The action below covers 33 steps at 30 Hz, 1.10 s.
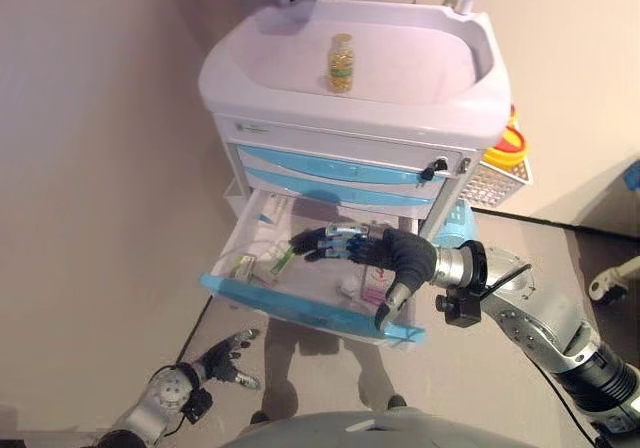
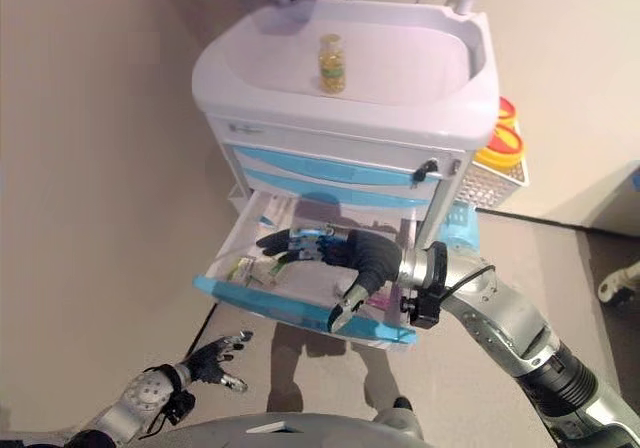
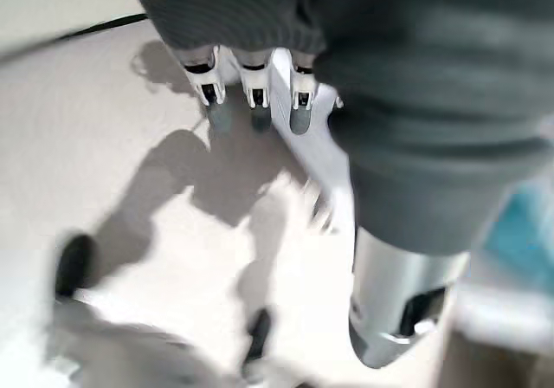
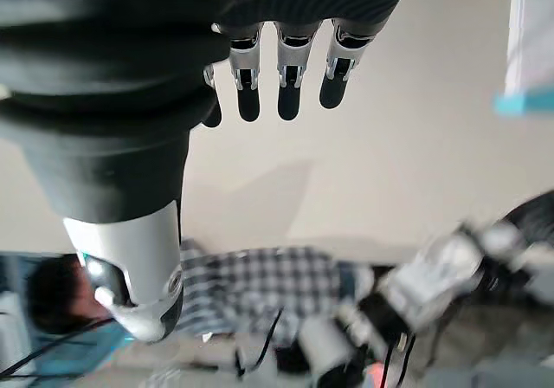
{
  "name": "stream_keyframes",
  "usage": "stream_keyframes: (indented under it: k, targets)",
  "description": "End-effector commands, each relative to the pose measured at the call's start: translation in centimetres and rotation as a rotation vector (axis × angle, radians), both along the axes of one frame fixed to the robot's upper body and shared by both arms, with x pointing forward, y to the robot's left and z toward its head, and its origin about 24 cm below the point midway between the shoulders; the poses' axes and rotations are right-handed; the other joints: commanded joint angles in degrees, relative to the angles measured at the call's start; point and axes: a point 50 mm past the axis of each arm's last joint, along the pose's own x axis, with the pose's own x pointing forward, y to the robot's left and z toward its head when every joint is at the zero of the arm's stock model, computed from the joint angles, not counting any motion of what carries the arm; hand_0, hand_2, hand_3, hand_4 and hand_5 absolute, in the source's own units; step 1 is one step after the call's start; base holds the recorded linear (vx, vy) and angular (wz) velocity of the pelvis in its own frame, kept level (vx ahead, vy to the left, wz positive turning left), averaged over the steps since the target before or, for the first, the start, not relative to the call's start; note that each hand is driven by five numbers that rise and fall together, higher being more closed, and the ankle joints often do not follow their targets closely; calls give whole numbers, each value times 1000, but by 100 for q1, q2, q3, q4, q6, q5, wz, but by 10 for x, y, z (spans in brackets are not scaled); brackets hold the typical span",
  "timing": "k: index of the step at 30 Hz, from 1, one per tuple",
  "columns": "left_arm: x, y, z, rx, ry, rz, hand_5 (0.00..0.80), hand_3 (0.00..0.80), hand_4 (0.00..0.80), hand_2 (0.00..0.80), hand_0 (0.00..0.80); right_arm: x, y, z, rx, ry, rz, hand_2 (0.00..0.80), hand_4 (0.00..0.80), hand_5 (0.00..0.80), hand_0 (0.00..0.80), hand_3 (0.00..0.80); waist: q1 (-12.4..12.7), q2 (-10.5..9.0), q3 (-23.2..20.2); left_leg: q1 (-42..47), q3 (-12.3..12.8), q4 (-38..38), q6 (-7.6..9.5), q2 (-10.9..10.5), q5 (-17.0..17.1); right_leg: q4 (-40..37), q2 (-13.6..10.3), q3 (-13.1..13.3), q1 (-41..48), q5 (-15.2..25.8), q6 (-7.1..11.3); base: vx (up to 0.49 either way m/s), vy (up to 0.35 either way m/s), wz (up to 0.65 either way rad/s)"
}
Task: Open the drawer and pick up the medicine
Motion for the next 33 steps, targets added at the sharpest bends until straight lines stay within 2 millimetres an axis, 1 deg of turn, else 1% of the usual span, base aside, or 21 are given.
stream_keyframes:
  k: [1,4,6,7,9,11,13,14,15,16,17,19,20,25,29,33]
  targets:
    - [43,2,18,120,-135,-154,0,0,0,0,0,-17,19,13,110,55,191,0,0,0,0,0,-127,-63,318,-145,-18,928,362,20,-811,428,-120,-125,-457,150,70,14,-9,-26]
    - [60,-19,18,136,-187,-218,0,0,0,0,0,-23,36,0,171,230,265,0,0,0,0,0,-308,-31,395,-130,103,1017,359,43,-869,439,-102,36,-566,187,62,19,-1,-20]
    - [72,-28,23,139,-241,-228,0,0,0,0,0,-28,46,-7,205,319,299,0,0,0,0,0,-405,-7,459,-131,156,1071,353,57,-905,462,-87,123,-636,193,54,12,7,-29]
    - [82,-34,27,140,-282,-225,0,0,0,0,0,-31,51,-11,214,355,317,0,0,0,0,0,-472,12,510,-150,192,1119,350,65,-927,480,-82,183,-695,198,45,-3,16,-28]
    - [98,-40,37,150,-357,-221,0,0,0,0,0,-35,58,-17,215,391,323,0,0,0,0,0,-567,49,613,-190,231,1184,346,74,-959,512,-67,282,-800,206,25,-19,29,-35]
    - [112,-39,48,166,-437,-198,0,0,0,0,0,-34,61,-21,199,402,314,0,0,0,0,0,-648,72,702,-234,272,1248,329,87,-970,538,-49,362,-890,222,2,-19,29,-31]
    - [133,-31,70,155,-531,-105,0,0,0,0,0,-34,59,-26,169,423,317,0,0,0,0,0,-765,122,837,-293,335,1325,314,99,-981,593,-9,475,-1013,220,-39,-10,48,-31]
    - [143,-23,82,150,-579,-51,0,0,0,0,0,-35,57,-28,155,443,322,0,0,0,0,0,-821,139,898,-324,364,1368,309,106,-986,635,11,536,-1071,206,-62,7,33,-28]
    - [151,-16,93,148,-612,-14,0,0,0,0,0,-36,55,-30,147,456,327,0,0,0,0,0,-861,144,944,-355,374,1406,304,113,-987,661,34,592,-1110,201,-77,76,45,-27]
    - [157,-11,102,148,-644,8,0,0,0,0,0,-37,52,-33,141,476,330,0,0,0,0,0,-903,172,993,-345,312,1459,275,110,-1107,700,42,612,-1079,88,-51,67,24,-26]
    - [162,-5,110,153,-667,22,0,0,0,0,0,-37,51,-34,132,482,332,0,0,0,0,0,-924,168,1032,-381,308,1492,272,114,-1108,733,58,640,-1111,76,-64,49,9,-21]
    - [177,13,140,186,-731,56,0,0,0,0,0,-39,44,-41,71,492,350,0,0,0,0,0,-1005,140,1177,-488,310,1593,249,145,-1087,825,102,711,-1216,56,-100,-35,-48,-17]
    - [180,18,147,192,-744,66,0,0,0,0,0,-39,42,-44,53,494,349,0,0,0,0,0,-1028,132,1221,-512,315,1621,234,160,-1057,845,124,735,-1247,54,-113,-28,-48,-20]
    - [195,58,197,203,-844,213,0,0,0,0,0,-36,21,-60,-19,512,267,0,0,0,0,0,-1198,89,1477,-684,332,1795,162,253,-849,995,294,901,-1464,5,-216,-6,-42,-13]
    - [198,81,226,212,-896,304,0,0,0,0,0,-34,6,-76,-66,526,179,0,0,0,0,0,-1266,18,1688,-916,301,1964,136,335,-749,1125,416,980,-1679,-18,-292,-38,-71,-15]
    - [199,95,247,217,-953,372,0,0,0,0,0,-33,-5,-92,-116,520,88,0,0,0,0,0,-1275,-78,1898,-1112,258,2045,118,406,-690,1184,507,994,-1821,-13,-347,-52,-95,-11]
